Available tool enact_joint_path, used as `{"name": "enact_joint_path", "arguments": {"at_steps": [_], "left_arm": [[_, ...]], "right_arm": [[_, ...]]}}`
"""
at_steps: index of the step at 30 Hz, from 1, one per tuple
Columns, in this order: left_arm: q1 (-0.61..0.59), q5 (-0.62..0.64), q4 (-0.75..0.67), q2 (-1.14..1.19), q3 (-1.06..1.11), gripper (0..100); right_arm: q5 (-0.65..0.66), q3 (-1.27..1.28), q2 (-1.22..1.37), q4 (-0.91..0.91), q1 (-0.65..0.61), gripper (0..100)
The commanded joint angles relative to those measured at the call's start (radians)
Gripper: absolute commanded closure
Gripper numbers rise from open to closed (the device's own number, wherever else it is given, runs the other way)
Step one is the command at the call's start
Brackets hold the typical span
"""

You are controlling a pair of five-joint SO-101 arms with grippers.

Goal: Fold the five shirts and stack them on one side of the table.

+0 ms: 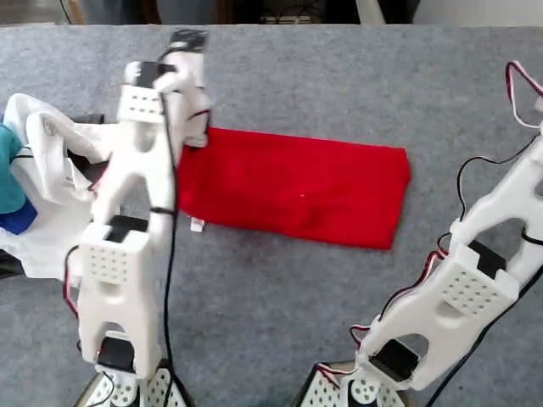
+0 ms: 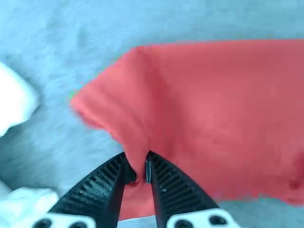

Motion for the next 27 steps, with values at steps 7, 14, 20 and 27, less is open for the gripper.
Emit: {"name": "enact_joint_path", "arguments": {"at_steps": [7, 14, 20, 27], "left_arm": [[0.312, 0.000, 0.009, -0.006, -0.205, 97], [0.453, 0.043, -0.066, -0.006, -0.211, 97], [0.498, 0.160, -0.227, -0.003, -0.206, 97], [0.561, 0.183, -0.370, 0.091, -0.217, 97]], "right_arm": [[-0.002, -0.039, -0.012, -0.040, 0.043, 86.8], [-0.005, -0.087, -0.010, -0.048, 0.100, 86.8], [-0.003, -0.113, -0.005, -0.052, 0.143, 86.8], [-0.003, -0.114, -0.007, -0.054, 0.149, 86.8]]}}
